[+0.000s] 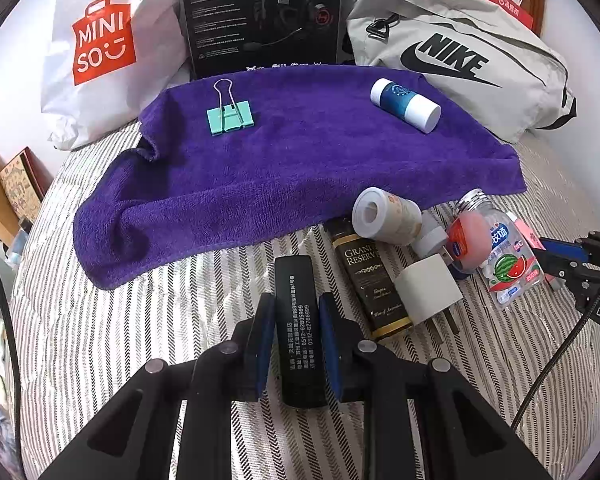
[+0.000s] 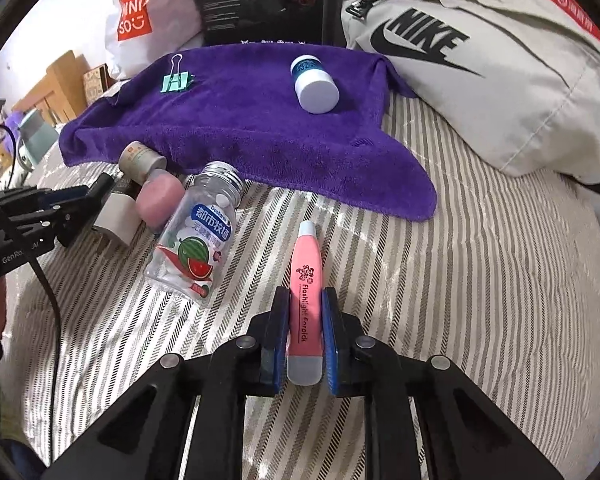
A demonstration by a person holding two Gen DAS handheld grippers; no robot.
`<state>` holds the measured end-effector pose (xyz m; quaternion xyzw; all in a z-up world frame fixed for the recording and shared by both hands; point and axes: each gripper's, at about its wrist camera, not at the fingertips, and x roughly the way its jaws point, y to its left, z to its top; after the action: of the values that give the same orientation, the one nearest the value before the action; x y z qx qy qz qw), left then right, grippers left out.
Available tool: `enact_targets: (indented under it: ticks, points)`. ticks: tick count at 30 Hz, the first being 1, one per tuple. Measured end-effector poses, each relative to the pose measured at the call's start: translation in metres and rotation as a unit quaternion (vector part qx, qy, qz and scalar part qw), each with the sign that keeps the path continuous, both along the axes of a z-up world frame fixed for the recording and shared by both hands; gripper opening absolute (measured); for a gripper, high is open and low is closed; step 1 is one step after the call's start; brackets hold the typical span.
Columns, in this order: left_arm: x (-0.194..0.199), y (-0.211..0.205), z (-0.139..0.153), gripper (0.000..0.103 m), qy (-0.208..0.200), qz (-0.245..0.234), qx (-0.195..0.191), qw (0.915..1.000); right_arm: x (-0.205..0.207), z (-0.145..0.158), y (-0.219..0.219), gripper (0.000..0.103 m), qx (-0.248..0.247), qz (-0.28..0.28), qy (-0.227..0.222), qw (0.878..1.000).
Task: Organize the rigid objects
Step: 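Place the black case on the towel with the left tool while the right tool places the highlighter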
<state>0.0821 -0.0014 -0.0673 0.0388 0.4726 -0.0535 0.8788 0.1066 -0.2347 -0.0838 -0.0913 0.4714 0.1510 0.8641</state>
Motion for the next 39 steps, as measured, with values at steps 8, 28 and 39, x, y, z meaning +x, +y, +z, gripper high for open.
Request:
enact_targets:
  ticks: [8,28,39]
  points:
    - [-0.006,0.016,0.005,0.021,0.004,0.006,-0.034,0.9994,0.003,0.001,-0.005,0.016,0.018,-0.003,0.013,1.0]
    - [0.005,0.038,0.045,0.021,-0.02,0.018,-0.054,0.9982,0.008,0.033,0.001,0.016,0.064,0.015,0.01,0.998]
    - [0.039,0.051,0.065,0.021,-0.03,0.027,-0.051,0.9979,0.035,0.061,0.012,0.016,0.08,0.032,-0.007,0.996]
